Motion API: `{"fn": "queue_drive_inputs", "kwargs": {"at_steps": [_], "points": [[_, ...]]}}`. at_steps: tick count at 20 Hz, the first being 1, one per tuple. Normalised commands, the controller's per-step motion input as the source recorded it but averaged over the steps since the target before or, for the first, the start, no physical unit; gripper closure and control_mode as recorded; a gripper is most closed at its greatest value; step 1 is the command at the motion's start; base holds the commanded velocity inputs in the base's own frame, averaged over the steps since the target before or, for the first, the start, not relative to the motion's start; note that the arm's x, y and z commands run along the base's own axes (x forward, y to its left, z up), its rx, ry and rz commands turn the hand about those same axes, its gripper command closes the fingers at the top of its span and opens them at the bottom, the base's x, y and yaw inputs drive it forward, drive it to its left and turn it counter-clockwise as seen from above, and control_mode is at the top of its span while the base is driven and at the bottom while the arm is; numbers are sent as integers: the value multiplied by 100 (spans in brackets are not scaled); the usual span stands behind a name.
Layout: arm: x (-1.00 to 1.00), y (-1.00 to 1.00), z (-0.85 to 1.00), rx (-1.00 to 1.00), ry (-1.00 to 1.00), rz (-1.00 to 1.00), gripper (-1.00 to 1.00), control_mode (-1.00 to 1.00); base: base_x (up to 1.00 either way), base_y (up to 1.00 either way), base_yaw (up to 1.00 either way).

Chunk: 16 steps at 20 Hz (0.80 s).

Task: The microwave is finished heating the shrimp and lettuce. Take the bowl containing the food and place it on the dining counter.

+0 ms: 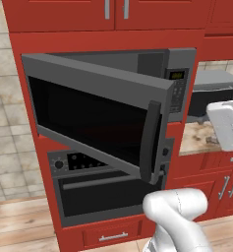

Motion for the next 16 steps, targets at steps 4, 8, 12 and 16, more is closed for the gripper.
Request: {"fn": "queue_drive_inputs", "kwargs": {"at_steps": [4, 8, 12, 16], "points": [[45, 65, 0, 17, 6, 0, -100, -100, 0, 0, 0], [12, 68, 0, 10, 11, 4, -100, -100, 0, 0, 0], [13, 62, 0, 9, 11, 6, -100, -100, 0, 0, 0], [20, 45, 0, 10, 8, 8, -100, -100, 0, 0, 0]]}}
